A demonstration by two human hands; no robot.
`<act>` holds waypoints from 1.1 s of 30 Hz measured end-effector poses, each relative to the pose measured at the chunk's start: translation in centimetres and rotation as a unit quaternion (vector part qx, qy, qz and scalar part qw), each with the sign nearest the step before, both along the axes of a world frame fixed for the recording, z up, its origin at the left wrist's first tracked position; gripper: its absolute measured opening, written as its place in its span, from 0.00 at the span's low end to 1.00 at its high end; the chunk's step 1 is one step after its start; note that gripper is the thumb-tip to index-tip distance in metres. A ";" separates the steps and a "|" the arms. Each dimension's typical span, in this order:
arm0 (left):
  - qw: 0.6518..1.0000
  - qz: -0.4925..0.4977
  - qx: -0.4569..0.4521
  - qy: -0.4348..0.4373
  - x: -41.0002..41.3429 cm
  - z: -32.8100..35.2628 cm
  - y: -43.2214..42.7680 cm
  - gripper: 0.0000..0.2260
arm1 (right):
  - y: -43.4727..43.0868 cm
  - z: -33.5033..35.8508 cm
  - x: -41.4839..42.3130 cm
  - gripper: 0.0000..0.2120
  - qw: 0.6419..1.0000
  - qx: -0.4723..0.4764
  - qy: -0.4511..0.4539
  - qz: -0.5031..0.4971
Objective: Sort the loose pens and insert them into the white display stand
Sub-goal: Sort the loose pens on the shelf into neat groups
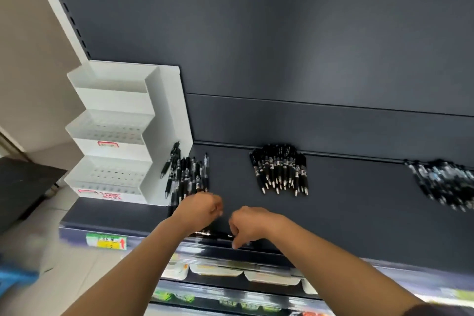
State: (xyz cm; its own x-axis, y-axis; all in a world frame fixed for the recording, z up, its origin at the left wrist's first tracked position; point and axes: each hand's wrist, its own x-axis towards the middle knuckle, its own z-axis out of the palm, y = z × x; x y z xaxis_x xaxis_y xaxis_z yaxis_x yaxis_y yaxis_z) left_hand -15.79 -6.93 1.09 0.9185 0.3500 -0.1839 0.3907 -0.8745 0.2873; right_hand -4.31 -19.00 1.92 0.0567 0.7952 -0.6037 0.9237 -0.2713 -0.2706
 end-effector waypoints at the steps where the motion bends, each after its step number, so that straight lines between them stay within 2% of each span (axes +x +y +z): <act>1: 1.000 -0.019 -0.017 0.017 -0.4 -0.1 0.1 0.08 | 0.1 0.0 -0.3 0.14 1.000 -0.012 -0.004 -0.004; 4: 0.993 -0.066 -0.059 0.082 -0.9 -0.2 0.4 0.10 | 0.3 0.2 -0.7 0.12 0.999 -0.033 -0.013 -0.011; 8: 0.979 -0.100 -0.043 0.173 -0.8 -0.5 0.5 0.14 | 0.8 0.5 -0.7 0.10 0.999 -0.032 -0.017 -0.009; 12: 0.973 -0.091 -0.054 0.203 -0.1 -0.5 0.3 0.13 | 0.8 0.5 -0.7 0.11 1.000 -0.030 -0.001 -0.009; 16: 0.974 -0.084 -0.064 0.200 0.3 0.0 0.7 0.11 | 0.8 0.2 -0.3 0.12 0.998 -0.054 0.016 -0.012; 19: 0.982 -0.073 -0.051 0.167 0.9 0.4 1.3 0.10 | 1.1 1.0 0.9 0.11 0.998 -0.048 0.034 -0.026; 22: 0.990 -0.039 -0.062 0.117 2.0 0.7 1.7 0.09 | 0.7 2.0 3.2 0.04 0.989 -0.009 0.102 -0.111; 25: 0.988 0.011 -0.145 0.060 3.1 0.6 1.6 0.05 | -0.3 2.7 5.3 0.01 0.959 0.056 0.169 -0.218; 28: 0.972 0.082 -0.219 -0.009 4.1 0.5 1.0 0.05 | -1.4 2.5 6.8 0.03 0.891 0.131 0.255 -0.353; 31: 0.939 0.165 -0.296 -0.055 5.1 0.6 0.4 0.04 | -2.1 2.1 7.6 0.06 0.819 0.172 0.314 -0.449; 33: 0.912 0.207 -0.350 -0.062 5.6 0.6 0.1 0.06 | -2.3 1.8 8.1 0.08 0.793 0.181 0.328 -0.480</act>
